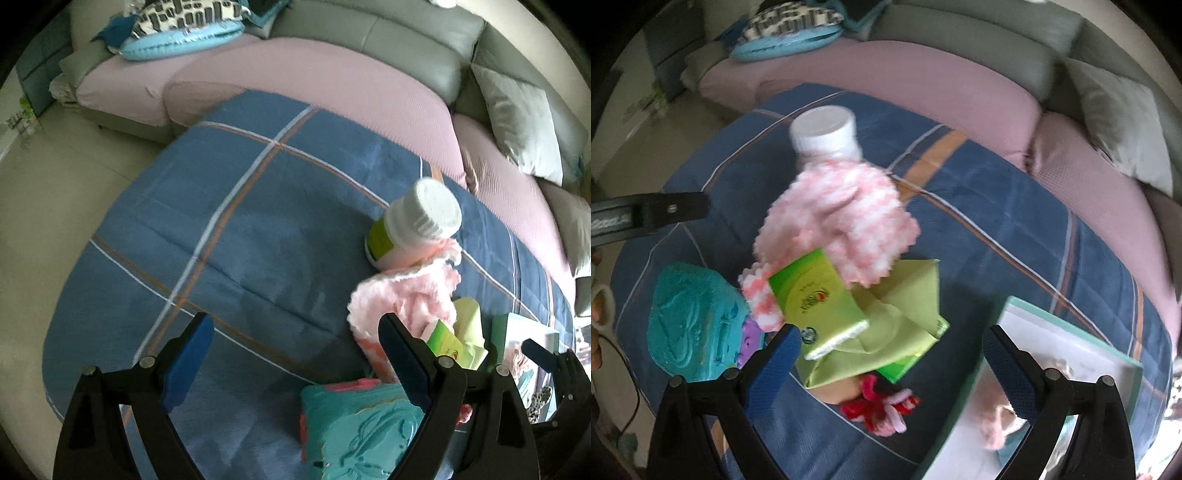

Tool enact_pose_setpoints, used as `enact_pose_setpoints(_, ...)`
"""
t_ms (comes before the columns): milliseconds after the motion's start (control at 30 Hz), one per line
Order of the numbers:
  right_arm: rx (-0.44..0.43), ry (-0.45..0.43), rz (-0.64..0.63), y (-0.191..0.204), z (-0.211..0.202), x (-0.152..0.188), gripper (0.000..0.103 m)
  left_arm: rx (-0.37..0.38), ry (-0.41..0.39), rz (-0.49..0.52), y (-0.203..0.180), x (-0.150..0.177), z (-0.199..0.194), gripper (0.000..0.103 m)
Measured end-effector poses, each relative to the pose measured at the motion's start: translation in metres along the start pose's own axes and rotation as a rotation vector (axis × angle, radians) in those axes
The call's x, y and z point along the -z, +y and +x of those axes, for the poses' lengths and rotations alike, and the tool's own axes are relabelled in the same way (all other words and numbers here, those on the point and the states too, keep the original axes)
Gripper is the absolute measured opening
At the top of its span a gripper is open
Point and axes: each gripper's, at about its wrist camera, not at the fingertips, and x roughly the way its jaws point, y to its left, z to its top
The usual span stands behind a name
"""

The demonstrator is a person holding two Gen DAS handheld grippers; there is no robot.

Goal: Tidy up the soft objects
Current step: 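Move both open tools over the pile of items beside the tray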

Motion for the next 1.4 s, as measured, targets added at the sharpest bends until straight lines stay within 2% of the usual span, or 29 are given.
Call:
enact_pose_setpoints(200, -0.029, 0.016, -0.063, 0.008, 0.01, -0.002, 0.096, 0.017, 0.048, 0.022, -0.01, -0.002, 0.016, 0.091)
enact_pose_setpoints(300, -0.03, 0.025, -0.086, 0.01, 0.014, -0.003, 0.092, -0.001, 0.067, 0.046, -0.015, -0.001, 0.022, 0.091)
enact_pose_setpoints(900, -0.109, 0.044, -0.127, 0.016, 0.027, -0.008, 0.081, 0.016, 0.095, 0.035, -0.018, -0.002, 0.035, 0.091)
enact_pose_setpoints(1300, -0.115, 0.047, -0.181, 0.025, 0.026, -0.007, 0.08, 0.017, 0.099, 0.013, -0.013, -0.004, 0.039, 0.091)
enact_pose_setpoints(1400, -0.08, 0.048, -0.237, 0.033, 0.024, -0.002, 0.08, 0.017, 0.095, 0.01, -0.011, -0.005, 0.038, 0.091)
